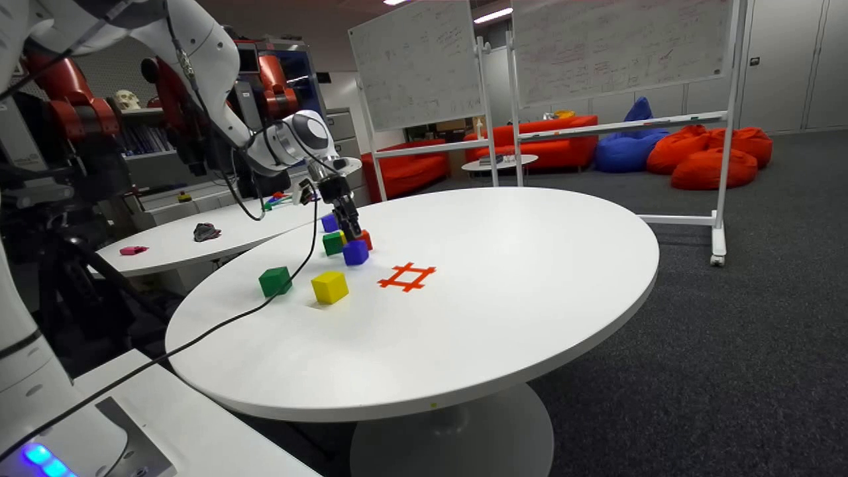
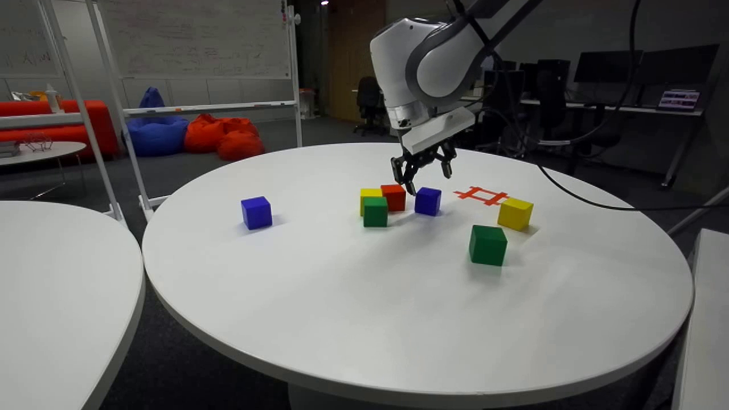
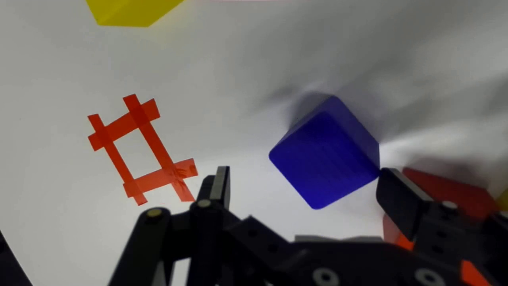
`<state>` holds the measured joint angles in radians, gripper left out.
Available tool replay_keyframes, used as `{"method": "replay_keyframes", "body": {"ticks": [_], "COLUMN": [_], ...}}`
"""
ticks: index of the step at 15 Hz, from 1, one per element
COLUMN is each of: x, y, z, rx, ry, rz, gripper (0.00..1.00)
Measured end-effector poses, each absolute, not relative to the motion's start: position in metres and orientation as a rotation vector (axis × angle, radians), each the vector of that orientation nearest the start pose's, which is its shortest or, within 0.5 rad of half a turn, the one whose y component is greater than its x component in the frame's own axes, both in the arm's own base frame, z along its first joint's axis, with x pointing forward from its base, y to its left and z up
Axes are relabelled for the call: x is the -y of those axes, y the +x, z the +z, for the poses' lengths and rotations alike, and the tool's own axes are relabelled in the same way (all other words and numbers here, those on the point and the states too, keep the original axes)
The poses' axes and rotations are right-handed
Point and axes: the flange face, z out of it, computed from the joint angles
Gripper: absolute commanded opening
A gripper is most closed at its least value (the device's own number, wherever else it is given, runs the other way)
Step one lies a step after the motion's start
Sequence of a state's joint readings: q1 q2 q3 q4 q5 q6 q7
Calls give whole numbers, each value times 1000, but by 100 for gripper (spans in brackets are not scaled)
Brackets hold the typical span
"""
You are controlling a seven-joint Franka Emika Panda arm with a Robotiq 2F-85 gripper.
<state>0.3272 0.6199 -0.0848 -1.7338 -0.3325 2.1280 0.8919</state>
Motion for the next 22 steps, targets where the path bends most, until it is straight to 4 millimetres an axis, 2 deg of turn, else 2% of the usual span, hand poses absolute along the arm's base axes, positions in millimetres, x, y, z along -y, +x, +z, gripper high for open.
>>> {"method": "replay_keyframes", "body": {"ticks": [4, 7, 15, 22], "x": [-99, -83, -89, -127], "y": [640, 644, 643, 632], "z": [227, 235, 231, 211], "rx": [-1021, -1108, -1079, -852], "ry": [-3342, -3306, -3320, -3502], "rz": [19, 2, 8, 81], "gripper": [100, 100, 100, 100]}}
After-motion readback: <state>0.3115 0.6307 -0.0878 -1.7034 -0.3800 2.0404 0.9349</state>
